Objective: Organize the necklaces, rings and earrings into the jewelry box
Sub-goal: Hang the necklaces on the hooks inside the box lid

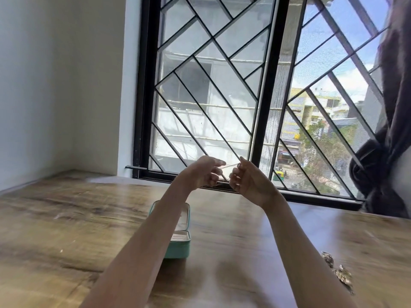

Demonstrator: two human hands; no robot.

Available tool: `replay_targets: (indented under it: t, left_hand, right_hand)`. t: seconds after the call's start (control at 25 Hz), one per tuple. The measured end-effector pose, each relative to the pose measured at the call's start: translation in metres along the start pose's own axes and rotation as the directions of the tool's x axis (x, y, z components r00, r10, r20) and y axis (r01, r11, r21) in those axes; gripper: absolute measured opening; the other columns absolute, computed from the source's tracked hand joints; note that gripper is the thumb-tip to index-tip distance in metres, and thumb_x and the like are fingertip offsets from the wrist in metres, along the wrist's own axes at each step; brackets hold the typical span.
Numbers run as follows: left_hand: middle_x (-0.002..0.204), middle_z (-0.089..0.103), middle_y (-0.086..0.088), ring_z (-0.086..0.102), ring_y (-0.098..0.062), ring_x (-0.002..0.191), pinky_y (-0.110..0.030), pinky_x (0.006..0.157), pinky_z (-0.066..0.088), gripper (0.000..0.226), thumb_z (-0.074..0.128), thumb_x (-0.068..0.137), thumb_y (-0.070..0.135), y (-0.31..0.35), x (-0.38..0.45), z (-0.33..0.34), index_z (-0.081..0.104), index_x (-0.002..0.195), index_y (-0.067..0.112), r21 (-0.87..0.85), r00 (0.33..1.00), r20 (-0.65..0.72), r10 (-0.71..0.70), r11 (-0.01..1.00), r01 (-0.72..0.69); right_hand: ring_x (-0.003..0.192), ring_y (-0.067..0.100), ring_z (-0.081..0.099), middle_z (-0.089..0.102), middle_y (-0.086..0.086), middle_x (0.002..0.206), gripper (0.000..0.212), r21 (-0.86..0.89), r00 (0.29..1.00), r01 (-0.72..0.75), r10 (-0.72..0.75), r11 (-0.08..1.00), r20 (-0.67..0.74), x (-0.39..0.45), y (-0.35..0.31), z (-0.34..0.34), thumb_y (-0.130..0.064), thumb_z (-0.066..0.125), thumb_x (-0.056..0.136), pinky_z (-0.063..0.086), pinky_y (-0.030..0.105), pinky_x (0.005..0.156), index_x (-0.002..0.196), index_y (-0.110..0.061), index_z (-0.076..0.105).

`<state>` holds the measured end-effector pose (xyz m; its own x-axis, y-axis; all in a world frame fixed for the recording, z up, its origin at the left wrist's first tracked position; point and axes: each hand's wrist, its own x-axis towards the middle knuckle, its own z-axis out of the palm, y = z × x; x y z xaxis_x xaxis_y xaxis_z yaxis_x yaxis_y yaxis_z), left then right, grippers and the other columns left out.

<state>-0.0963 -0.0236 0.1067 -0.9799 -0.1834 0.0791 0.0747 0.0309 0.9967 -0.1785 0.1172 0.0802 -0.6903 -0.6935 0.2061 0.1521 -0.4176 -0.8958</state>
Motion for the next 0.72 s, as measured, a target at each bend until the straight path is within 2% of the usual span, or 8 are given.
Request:
replay_targets:
  t: [0.16, 0.28, 0.4, 0.56, 0.72]
  left_hand:
    - [0.064, 0.040, -0.003, 0.032, -0.011, 0.047, -0.022, 0.045, 0.029, 0.028, 0.033, 0.088, -0.008, 0.003, 0.001, -0.005, 0.048, 0.107, 0.006, -0.119, 0.989, -0.074, 0.131, 0.983, -0.139]
    - [0.064, 0.042, -0.003, 0.031, -0.010, 0.049, -0.022, 0.048, 0.028, 0.024, 0.035, 0.092, -0.006, 0.006, 0.000, -0.002, 0.047, 0.109, 0.007, -0.055, 0.982, -0.057, 0.180, 0.982, -0.183]
    - [0.065, 0.046, -0.002, 0.032, -0.008, 0.050, -0.018, 0.046, 0.030, 0.022, 0.042, 0.093, -0.003, 0.004, 0.000, 0.001, 0.048, 0.111, 0.007, 0.046, 0.981, -0.008, 0.195, 0.980, -0.195]
    - [0.064, 0.048, -0.002, 0.036, -0.006, 0.048, -0.018, 0.047, 0.032, 0.020, 0.045, 0.093, -0.001, 0.000, 0.001, 0.004, 0.050, 0.110, 0.009, 0.150, 0.981, 0.017, 0.196, 0.969, -0.196]
    - [0.062, 0.047, -0.002, 0.038, -0.005, 0.045, -0.020, 0.047, 0.033, 0.019, 0.047, 0.093, 0.001, -0.002, 0.004, 0.003, 0.049, 0.110, 0.009, 0.174, 0.980, -0.005, 0.198, 0.965, -0.194]
  right_hand:
    - [0.057, 0.010, 0.048, 0.047, -0.004, 0.053, 0.026, 0.024, 0.998, -0.049, 0.050, 0.999, -0.046, 0.001, 0.008, -0.006, -0.035, 0.062, 0.079, 0.050, 0.020, 0.063, 0.063, -0.019, 0.049]
    - [0.059, 0.011, 0.057, 0.053, -0.003, 0.056, 0.025, -0.134, 0.995, -0.081, 0.073, 0.988, -0.064, 0.001, 0.013, -0.011, -0.030, 0.058, 0.088, 0.051, 0.024, 0.071, 0.068, -0.018, 0.051]
    - [0.071, 0.014, 0.063, 0.063, 0.001, 0.071, 0.020, -0.252, 0.995, -0.092, 0.081, 0.963, -0.052, 0.001, 0.014, -0.011, -0.029, 0.056, 0.091, 0.051, 0.028, 0.080, 0.078, -0.014, 0.058]
    - [0.086, 0.018, 0.060, 0.060, 0.005, 0.090, 0.024, -0.345, 0.995, -0.064, 0.036, 0.936, -0.088, 0.006, 0.017, -0.006, -0.034, 0.057, 0.090, 0.052, 0.031, 0.082, 0.091, -0.011, 0.061]
    - [0.094, 0.020, 0.063, 0.065, 0.008, 0.099, 0.032, -0.305, 0.997, 0.070, -0.059, 0.950, 0.046, 0.008, 0.016, -0.003, -0.034, 0.056, 0.091, 0.049, 0.032, 0.091, 0.106, -0.007, 0.065]
